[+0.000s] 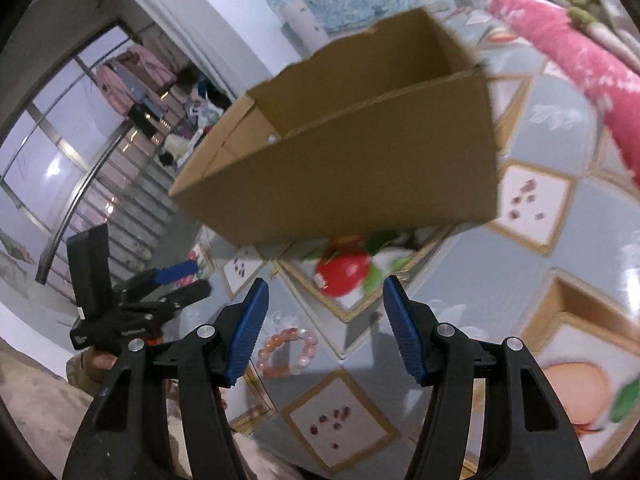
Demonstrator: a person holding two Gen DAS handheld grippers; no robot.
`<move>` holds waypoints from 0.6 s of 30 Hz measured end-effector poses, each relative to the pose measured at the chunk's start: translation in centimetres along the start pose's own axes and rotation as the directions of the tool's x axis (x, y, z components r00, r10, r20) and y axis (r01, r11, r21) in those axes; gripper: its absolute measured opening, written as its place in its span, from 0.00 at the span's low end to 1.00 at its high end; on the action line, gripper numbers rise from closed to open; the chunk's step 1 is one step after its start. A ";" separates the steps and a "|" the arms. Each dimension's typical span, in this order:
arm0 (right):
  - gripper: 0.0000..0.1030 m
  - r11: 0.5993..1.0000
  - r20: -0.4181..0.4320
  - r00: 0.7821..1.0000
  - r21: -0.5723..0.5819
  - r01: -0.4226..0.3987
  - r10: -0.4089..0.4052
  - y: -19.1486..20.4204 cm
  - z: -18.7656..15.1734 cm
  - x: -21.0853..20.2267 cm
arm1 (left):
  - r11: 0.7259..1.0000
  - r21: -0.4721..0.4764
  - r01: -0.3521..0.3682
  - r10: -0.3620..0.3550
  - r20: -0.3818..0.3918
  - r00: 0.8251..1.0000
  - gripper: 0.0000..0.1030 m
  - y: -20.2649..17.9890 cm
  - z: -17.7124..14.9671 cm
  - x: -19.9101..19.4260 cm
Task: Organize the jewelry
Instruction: 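Withdraw both grippers from the box back over the table, then move the right gripper to a small gold charm and close on it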
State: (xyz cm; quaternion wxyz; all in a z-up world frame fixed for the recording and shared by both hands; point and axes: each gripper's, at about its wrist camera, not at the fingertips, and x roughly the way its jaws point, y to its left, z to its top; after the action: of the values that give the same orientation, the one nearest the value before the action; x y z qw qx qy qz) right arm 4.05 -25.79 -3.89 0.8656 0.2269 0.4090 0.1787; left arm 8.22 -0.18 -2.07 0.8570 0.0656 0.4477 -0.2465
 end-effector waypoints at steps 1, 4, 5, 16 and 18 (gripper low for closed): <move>0.53 1.000 -0.009 1.000 -0.009 0.008 -0.008 0.4 -0.1 0.6 | 0.999 0.037 -0.018 0.017 0.011 1.000 0.76 -0.7 -0.1 0.5; 0.47 1.000 -0.031 0.999 -0.021 0.015 -0.016 1.0 -0.2 1.8 | 0.988 0.139 -0.061 0.056 0.036 0.998 0.72 -2.5 -0.3 1.4; 0.43 0.999 -0.035 0.999 -0.026 0.024 -0.024 1.1 -0.1 2.1 | 0.986 0.155 -0.062 0.056 0.041 0.998 0.69 -2.8 -0.3 1.5; 0.33 0.994 -0.029 0.996 -0.072 0.083 -0.085 0.8 -0.4 2.7 | 0.977 0.213 0.024 -0.027 0.015 1.000 0.35 -4.9 1.2 4.0; 0.33 0.995 -0.029 0.996 -0.066 0.079 -0.081 0.6 -0.4 2.6 | 0.973 0.231 0.025 -0.026 0.002 1.000 0.30 -5.4 1.1 4.5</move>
State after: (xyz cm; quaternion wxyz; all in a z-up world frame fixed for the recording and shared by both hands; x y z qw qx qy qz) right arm 5.24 -23.91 -5.38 0.8724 0.1794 0.4253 0.1607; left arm 8.57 -6.86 -4.40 0.8415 0.1584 0.4146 -0.3081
